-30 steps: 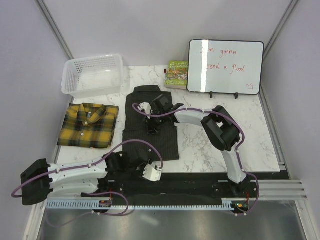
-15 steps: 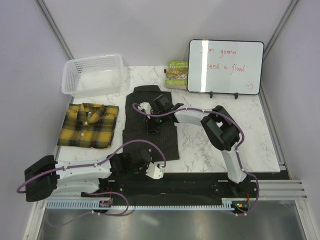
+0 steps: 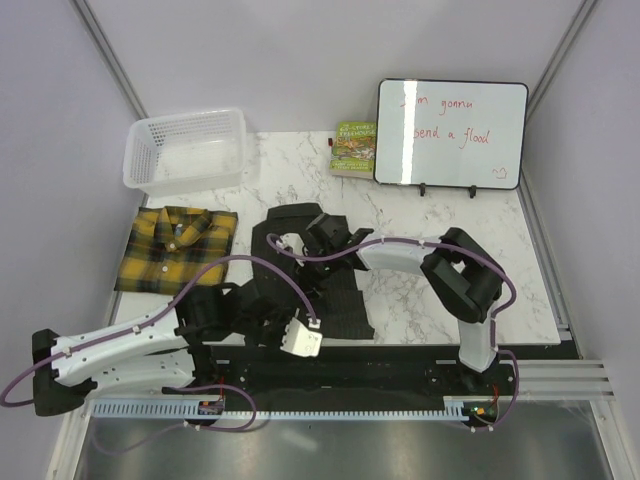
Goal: Fold and stack the long sleeve shirts
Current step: Fold the shirt
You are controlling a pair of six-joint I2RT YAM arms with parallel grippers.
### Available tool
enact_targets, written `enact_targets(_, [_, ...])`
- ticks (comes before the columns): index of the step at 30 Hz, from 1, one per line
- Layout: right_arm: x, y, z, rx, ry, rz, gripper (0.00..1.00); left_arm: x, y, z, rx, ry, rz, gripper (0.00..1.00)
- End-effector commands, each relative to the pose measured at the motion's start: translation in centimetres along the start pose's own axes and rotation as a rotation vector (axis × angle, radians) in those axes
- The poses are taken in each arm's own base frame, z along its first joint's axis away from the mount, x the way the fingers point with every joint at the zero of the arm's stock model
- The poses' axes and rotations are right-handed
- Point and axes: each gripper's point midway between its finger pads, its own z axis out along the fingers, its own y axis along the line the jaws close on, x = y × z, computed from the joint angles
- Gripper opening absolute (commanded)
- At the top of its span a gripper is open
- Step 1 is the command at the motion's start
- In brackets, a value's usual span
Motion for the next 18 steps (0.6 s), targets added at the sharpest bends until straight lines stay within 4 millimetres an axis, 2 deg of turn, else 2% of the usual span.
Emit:
enact_targets(1, [-5.5, 1.3, -3.9, -0.035, -0.110, -0.057, 0.32, -2.5, -1.5, -2.5, 0.099, -0.064, -0.064, 0.02])
enact_targets(2, [-6.2, -0.1, -4.8, -0.012, -0.124, -0.049, 0.32, -2.9, -1.1, -2.8, 0.088, -0.069, -0.060, 0.02])
enact_targets(3, [-7.9, -1.0, -5.8, 0.011, -0.148, -0.064, 0.33, -3.1, -0.9, -2.9, 0.085, -0.071, -0.060, 0.02])
enact_targets(4, [-7.9, -3.3, -6.2, 0.040, -0.152, -0.051, 0.33, -3.1, -0.5, -2.9, 0.079, -0.068, -0.063, 0.02])
enact_targets(5, [-9.3, -4.5, -6.8, 0.064, -0.175, -0.074, 0.33, -3.2, 0.0, -3.0, 0.069, -0.070, -0.064, 0.02])
enact_targets(6, [-8.6, -6.2, -6.2, 0.088, -0.147, -0.058, 0.33, -3.0, 0.5, -2.8, 0.062, -0.062, -0.071, 0.02])
enact_targets(7, [-8.6, -7.7, -6.5, 0.115, -0.145, -0.065, 0.33, -2.5, 1.7, -2.7, 0.037, -0.063, -0.081, 0.02])
enact_targets(8, [-9.6, -8.6, -6.8, 0.133, -0.159, -0.078, 0.33, -2.2, 2.5, -2.7, 0.021, -0.062, -0.088, 0.02])
enact_targets(9, [-8.9, -9.8, -6.0, 0.138, -0.141, -0.057, 0.33, -1.7, 3.5, -2.4, 0.014, -0.056, -0.075, 0.02])
enact_targets(10, [-8.7, -11.0, -6.1, 0.157, -0.141, -0.046, 0.32, -1.0, 5.0, -2.5, -0.020, -0.061, -0.101, 0.02])
enact_targets(11, [-9.1, -11.6, -6.0, 0.163, -0.144, -0.049, 0.32, -0.5, 6.0, -2.4, -0.037, -0.055, -0.099, 0.02])
enact_targets(12, [-8.2, -12.3, -5.0, 0.164, -0.121, -0.034, 0.32, 0.2, 7.0, -1.7, -0.038, -0.038, -0.087, 0.02])
enact_targets(14, [-7.7, -12.9, -4.4, 0.163, -0.110, -0.032, 0.32, 1.5, 9.8, -1.6, -0.093, -0.039, -0.106, 0.02])
enact_targets(15, [-7.1, -13.2, -3.8, 0.158, -0.096, -0.018, 0.31, 2.7, 11.3, -1.7, -0.129, -0.023, -0.103, 0.02])
enact_targets(16, [-6.7, -13.4, -3.5, 0.154, -0.090, -0.010, 0.31, 3.6, 12.0, -0.8, -0.114, -0.011, -0.112, 0.02])
enact_targets(17, [-6.5, -13.5, -3.3, 0.150, -0.085, -0.005, 0.31, 4.1, 13.2, -0.5, -0.139, -0.014, -0.095, 0.02])
enact_targets(18, [-5.9, -13.7, -2.8, 0.147, -0.074, 0.005, 0.30, 5.3, 14.4, -0.4, -0.167, 0.011, -0.070, 0.02])
